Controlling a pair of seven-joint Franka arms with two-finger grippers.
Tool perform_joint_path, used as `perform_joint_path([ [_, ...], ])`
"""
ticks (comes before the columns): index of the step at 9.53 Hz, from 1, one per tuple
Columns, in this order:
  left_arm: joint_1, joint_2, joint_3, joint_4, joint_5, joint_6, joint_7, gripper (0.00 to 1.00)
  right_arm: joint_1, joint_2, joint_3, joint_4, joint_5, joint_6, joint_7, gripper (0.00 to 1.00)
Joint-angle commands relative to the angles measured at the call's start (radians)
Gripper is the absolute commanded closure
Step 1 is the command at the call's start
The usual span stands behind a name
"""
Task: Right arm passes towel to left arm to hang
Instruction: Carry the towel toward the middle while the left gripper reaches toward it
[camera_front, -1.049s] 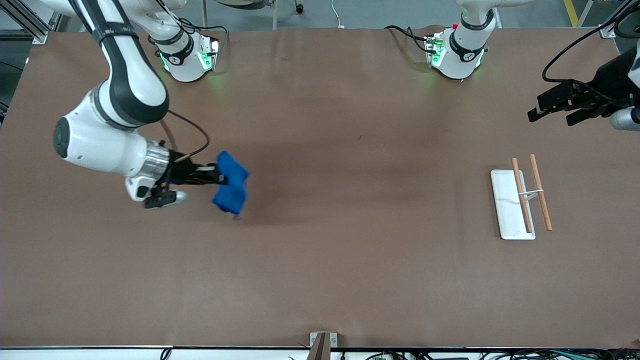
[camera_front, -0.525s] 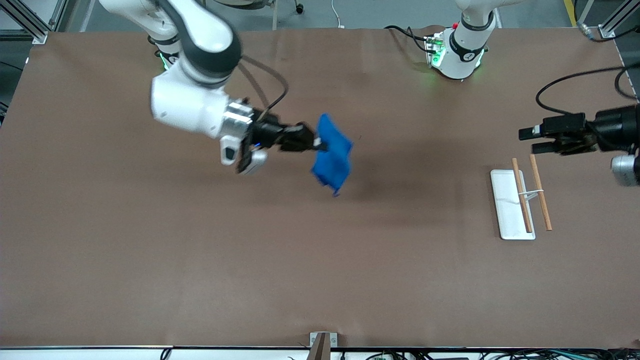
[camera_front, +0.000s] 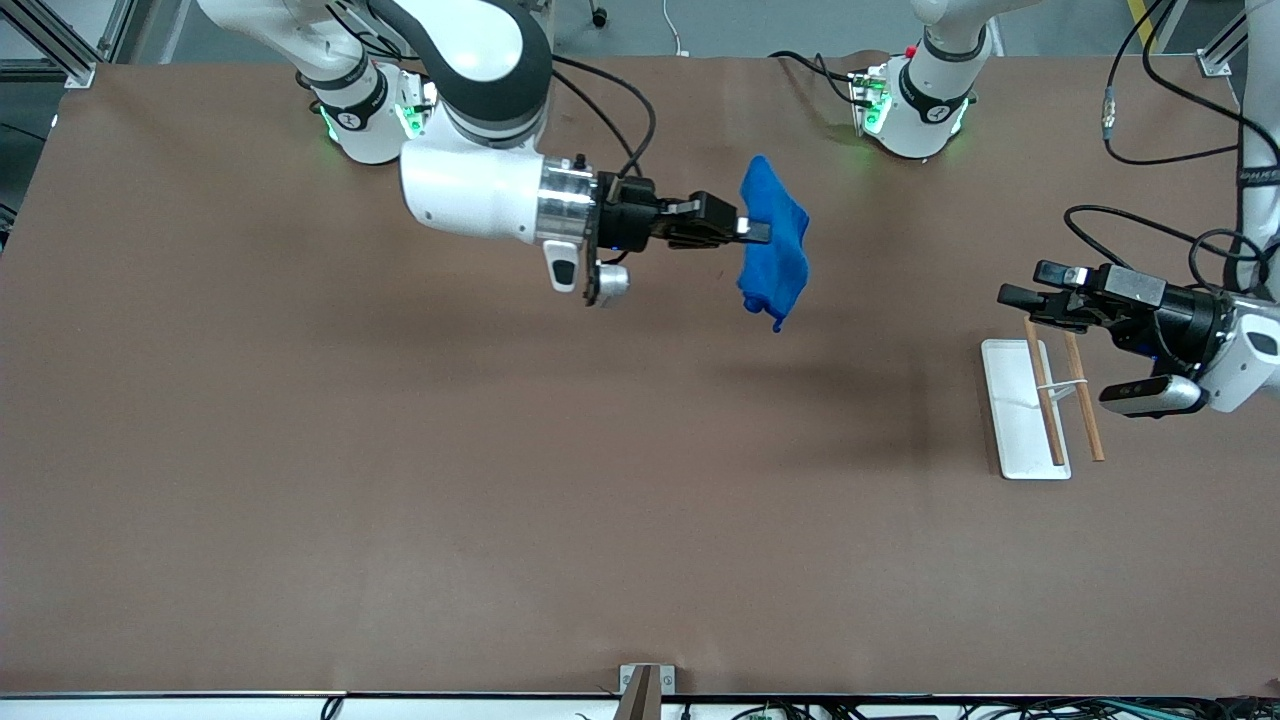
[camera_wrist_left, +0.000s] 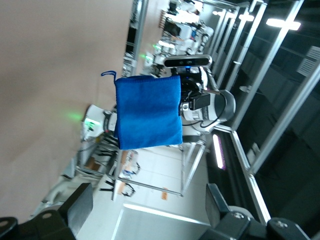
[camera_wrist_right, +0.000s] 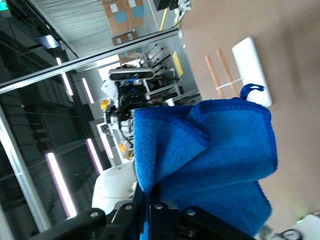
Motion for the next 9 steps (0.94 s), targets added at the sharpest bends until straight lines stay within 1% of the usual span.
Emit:
perform_joint_path([
  [1,-0.011,0.014,-0.038,-0.125,-0.067,-0.004,0.102,0.05,0.031,0.069,0.011,0.093,0.052,0.008,-0.008,1.00],
  [2,-0.014,0.014,-0.060,-0.168,-0.096,0.005,0.127,0.09,0.030,0.069,0.009,0.093,0.052,0.008,-0.009,1.00],
  [3,-0.021,0.014,-0.073,-0.179,-0.109,0.008,0.127,0.14,0.030,0.069,0.011,0.093,0.052,0.008,-0.009,1.00],
  [4,-0.029,0.014,-0.075,-0.188,-0.110,0.008,0.127,0.18,0.030,0.069,0.009,0.091,0.052,0.008,-0.011,1.00],
  [5,-0.047,0.014,-0.077,-0.216,-0.138,0.019,0.130,0.18,0.030,0.071,0.009,0.090,0.052,0.008,-0.011,1.00],
  [6,-0.066,0.011,-0.077,-0.243,-0.161,0.031,0.147,0.22,0.031,0.069,0.009,0.090,0.052,0.008,-0.011,1.00],
  [7,-0.084,0.008,-0.078,-0.247,-0.165,0.065,0.150,0.25,0.031,0.069,0.009,0.090,0.052,0.008,-0.011,1.00],
  [9,-0.110,0.000,-0.089,-0.268,-0.181,0.149,0.161,0.25,0.031,0.069,0.009,0.090,0.052,0.008,-0.011,1.00],
])
